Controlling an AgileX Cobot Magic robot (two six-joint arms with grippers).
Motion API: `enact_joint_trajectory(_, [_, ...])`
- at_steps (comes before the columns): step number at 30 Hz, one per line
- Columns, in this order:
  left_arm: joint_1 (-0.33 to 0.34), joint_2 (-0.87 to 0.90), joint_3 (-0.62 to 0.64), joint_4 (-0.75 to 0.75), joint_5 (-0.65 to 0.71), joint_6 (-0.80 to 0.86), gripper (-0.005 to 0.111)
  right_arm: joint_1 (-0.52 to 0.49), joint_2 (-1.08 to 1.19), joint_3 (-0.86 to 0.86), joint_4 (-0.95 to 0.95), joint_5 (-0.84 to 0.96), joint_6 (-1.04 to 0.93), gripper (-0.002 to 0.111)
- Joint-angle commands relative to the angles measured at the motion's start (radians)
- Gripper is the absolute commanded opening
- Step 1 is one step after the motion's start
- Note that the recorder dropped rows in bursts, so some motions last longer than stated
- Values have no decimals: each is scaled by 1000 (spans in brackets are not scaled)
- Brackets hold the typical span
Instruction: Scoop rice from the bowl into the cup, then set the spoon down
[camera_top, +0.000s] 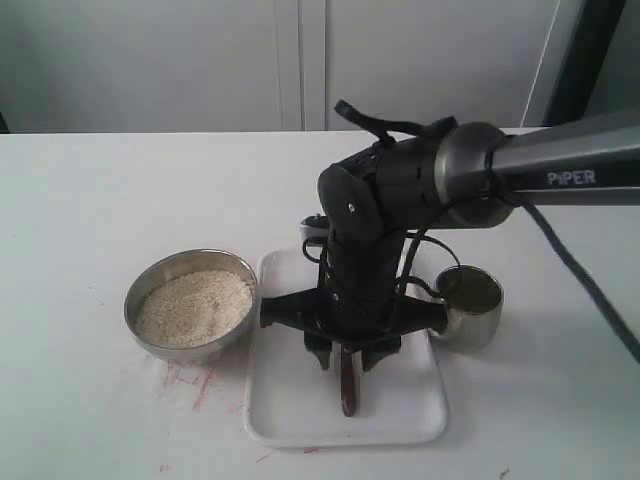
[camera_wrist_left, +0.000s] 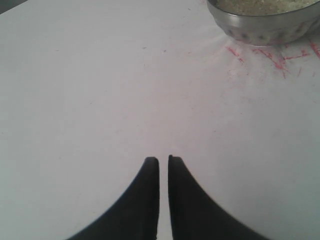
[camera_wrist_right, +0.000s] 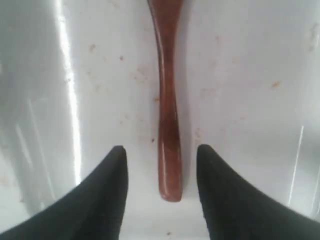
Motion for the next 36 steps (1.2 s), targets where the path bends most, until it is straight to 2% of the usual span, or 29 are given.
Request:
enact_joint_trajectory(1, [-4, 7, 9, -6, 48, -6, 14, 0, -80, -30, -13, 27, -9, 42])
enact_joint_trajectory(11, [-4, 7, 9, -6, 48, -6, 14, 0, -268, -98, -83, 56, -16, 41])
enact_joint_trajectory(14, [-4, 7, 9, -6, 48, -6, 14, 0, -338, -115, -168, 56, -70, 33])
enact_joint_trajectory(20, [-4, 7, 9, -6, 48, -6, 14, 0, -501, -117, -373, 60, -92, 3])
enact_joint_trajectory(25, [-4, 7, 9, -6, 48, -6, 14, 0, -635, -115, -429, 38, -108, 0])
enact_joint_trajectory(31, [-4, 7, 9, -6, 48, -6, 14, 0, -901, 16, -429, -140, -126, 0])
enact_joint_trajectory(36, [-4, 7, 9, -6, 48, -6, 14, 0, -1117, 254, -429, -342, -200, 0])
